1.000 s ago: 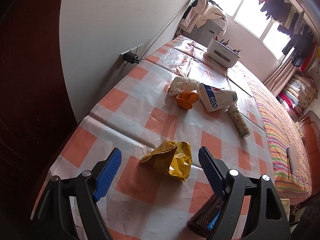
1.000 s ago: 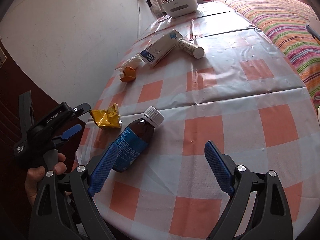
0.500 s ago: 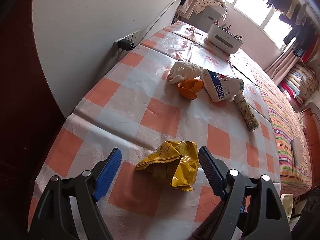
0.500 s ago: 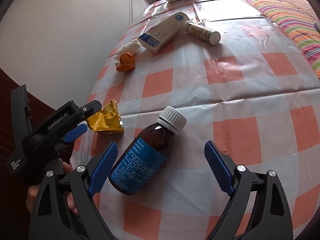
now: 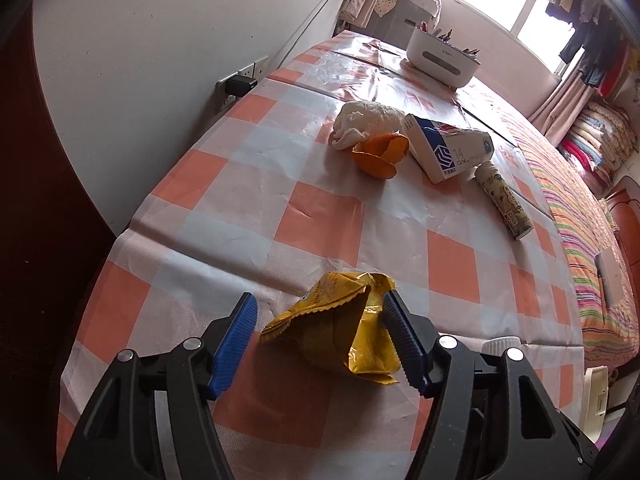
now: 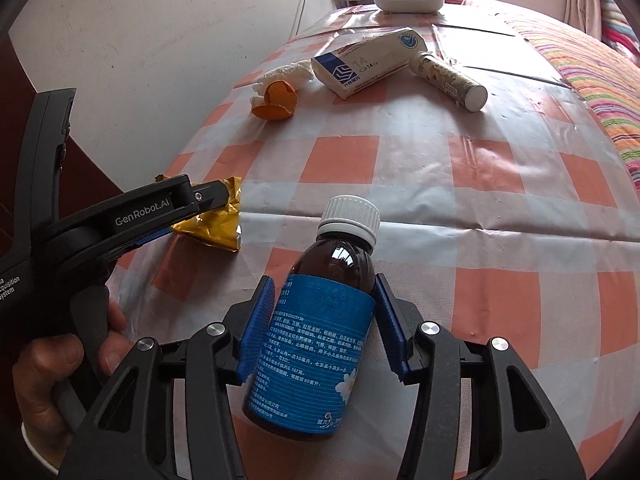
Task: Collect trash
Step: 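Grasp the brown medicine bottle with the right tool while the left tool grasps the yellow wrapper, then carry the bottle and yellow wrapper over the cream bin with both tools, then open the right tool to drop the bottle while the left tool lowers the wrapper into the bin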
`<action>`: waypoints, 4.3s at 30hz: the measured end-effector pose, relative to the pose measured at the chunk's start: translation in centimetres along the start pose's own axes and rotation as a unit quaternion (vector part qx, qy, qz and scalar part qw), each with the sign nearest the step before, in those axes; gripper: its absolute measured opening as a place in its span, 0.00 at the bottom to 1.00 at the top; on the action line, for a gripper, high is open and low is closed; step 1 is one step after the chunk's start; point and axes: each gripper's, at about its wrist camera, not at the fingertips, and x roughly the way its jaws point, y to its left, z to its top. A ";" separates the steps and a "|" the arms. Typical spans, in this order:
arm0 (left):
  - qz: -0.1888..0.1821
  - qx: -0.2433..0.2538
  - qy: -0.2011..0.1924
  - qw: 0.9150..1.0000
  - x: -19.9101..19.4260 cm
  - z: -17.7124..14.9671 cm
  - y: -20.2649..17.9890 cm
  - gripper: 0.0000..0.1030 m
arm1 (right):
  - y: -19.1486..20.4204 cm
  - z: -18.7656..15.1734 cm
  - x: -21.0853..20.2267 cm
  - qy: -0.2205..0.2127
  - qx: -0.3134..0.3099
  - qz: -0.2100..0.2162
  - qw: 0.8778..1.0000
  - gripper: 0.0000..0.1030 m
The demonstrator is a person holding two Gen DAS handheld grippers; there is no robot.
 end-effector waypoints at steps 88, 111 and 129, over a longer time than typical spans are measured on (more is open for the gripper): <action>-0.170 0.296 0.022 0.940 -5.3 -15.2 -37.0 0.25 | -33.7 -9.2 -21.2 -0.262 0.309 -0.115 0.907 0.47; -0.172 0.340 0.044 0.923 -4.5 -18.0 -41.6 0.27 | -36.2 -11.7 -23.8 -0.319 0.366 -0.085 0.870 0.58; -0.159 0.334 0.039 0.928 -4.5 -18.4 -42.1 0.72 | -36.6 -12.6 -24.2 -0.334 0.383 -0.076 0.858 0.68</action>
